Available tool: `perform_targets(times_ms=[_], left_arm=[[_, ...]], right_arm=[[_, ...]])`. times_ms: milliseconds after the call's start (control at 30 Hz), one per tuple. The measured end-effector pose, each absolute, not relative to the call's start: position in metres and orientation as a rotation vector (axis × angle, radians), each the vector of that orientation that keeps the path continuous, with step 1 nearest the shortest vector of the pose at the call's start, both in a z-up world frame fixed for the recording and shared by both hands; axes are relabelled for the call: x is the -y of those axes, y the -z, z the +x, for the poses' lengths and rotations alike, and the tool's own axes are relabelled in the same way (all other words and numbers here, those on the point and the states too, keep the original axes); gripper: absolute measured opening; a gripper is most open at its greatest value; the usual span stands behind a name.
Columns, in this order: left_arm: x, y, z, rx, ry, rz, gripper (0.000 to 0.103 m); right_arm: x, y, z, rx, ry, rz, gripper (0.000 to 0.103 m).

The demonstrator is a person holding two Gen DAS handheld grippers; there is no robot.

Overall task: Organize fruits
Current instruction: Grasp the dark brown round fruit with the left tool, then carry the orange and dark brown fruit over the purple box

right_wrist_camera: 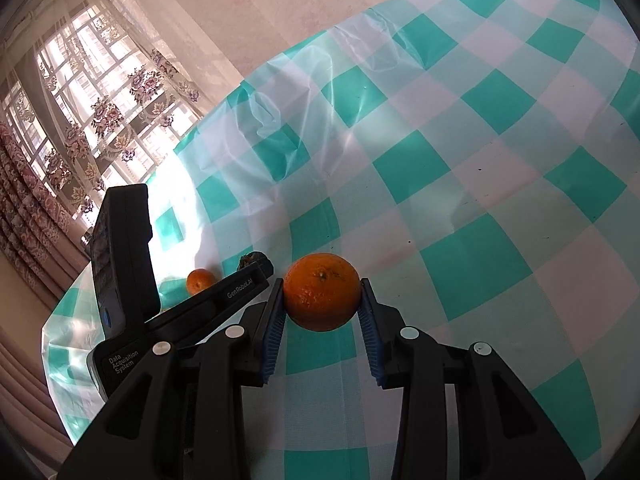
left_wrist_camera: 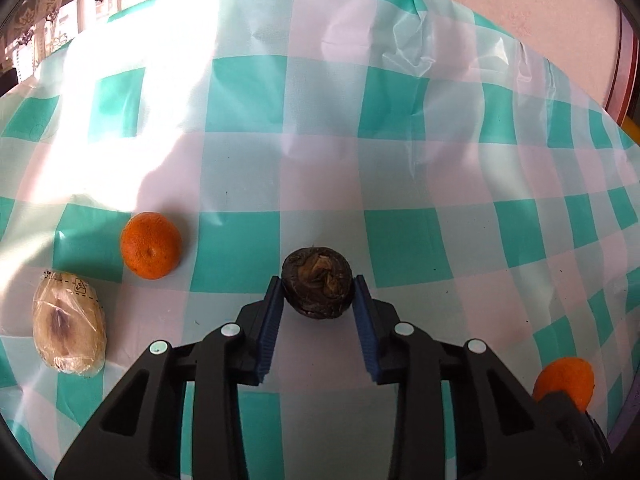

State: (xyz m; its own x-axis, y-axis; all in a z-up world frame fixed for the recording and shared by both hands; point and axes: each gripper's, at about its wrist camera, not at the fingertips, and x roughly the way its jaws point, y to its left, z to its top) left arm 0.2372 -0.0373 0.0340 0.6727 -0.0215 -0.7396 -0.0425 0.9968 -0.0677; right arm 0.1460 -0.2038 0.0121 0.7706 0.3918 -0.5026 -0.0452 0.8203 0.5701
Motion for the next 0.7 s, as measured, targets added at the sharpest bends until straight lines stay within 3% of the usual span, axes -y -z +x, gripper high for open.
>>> perform_targets(times_ms=[367, 700], left_arm=[[-0.004, -0.032, 0.088, -0.824, -0.072, -0.232, 0.035], [-0.005, -0.021, 0.051, -0.818, -0.043, -0.212, 0.035]], right_arm=[[0.203, -0.011, 0.148, -0.667, -0.257, 0.560, 0.036], [0.199, -0.010, 0.151, -0.695, -0.269, 0.540, 0.036]])
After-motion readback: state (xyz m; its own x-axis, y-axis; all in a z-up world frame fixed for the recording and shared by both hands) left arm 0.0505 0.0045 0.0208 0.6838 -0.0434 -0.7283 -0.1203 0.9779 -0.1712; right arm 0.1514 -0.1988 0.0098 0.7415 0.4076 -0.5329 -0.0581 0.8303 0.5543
